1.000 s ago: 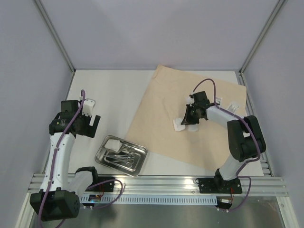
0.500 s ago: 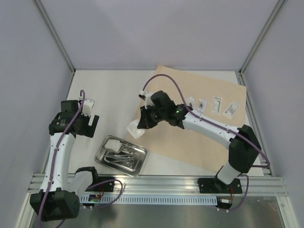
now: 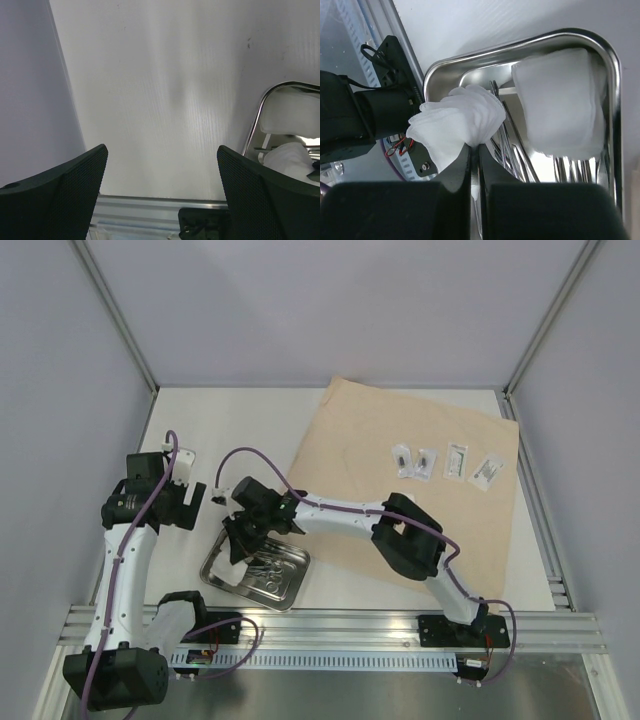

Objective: Prepare the surgical pack

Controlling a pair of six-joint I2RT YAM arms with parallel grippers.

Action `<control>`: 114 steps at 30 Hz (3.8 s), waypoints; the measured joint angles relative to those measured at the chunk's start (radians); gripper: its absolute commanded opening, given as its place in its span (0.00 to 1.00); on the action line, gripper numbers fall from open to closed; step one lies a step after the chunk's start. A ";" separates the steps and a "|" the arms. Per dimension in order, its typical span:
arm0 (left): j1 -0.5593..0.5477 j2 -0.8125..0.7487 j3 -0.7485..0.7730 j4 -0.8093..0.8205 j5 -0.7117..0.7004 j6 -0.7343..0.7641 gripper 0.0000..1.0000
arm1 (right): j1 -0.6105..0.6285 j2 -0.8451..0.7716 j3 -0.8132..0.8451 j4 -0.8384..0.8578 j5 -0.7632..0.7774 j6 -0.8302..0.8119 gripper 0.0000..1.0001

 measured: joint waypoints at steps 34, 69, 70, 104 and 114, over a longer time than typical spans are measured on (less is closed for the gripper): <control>0.000 0.000 0.000 0.017 -0.002 0.000 1.00 | 0.008 0.129 0.177 -0.124 0.111 -0.055 0.49; 0.000 0.000 0.000 0.012 0.047 0.002 1.00 | -1.085 -0.690 -0.846 -0.106 0.239 -0.002 0.40; 0.000 0.000 0.000 0.011 0.047 0.002 1.00 | -1.086 -0.683 -0.846 -0.097 0.234 -0.006 0.40; 0.000 0.000 0.000 0.005 0.053 0.003 1.00 | -0.875 -0.652 -0.735 -0.061 0.094 -0.055 0.01; 0.000 0.000 0.000 0.006 0.021 0.000 1.00 | -0.299 -0.465 -0.236 -0.083 0.017 -0.205 0.00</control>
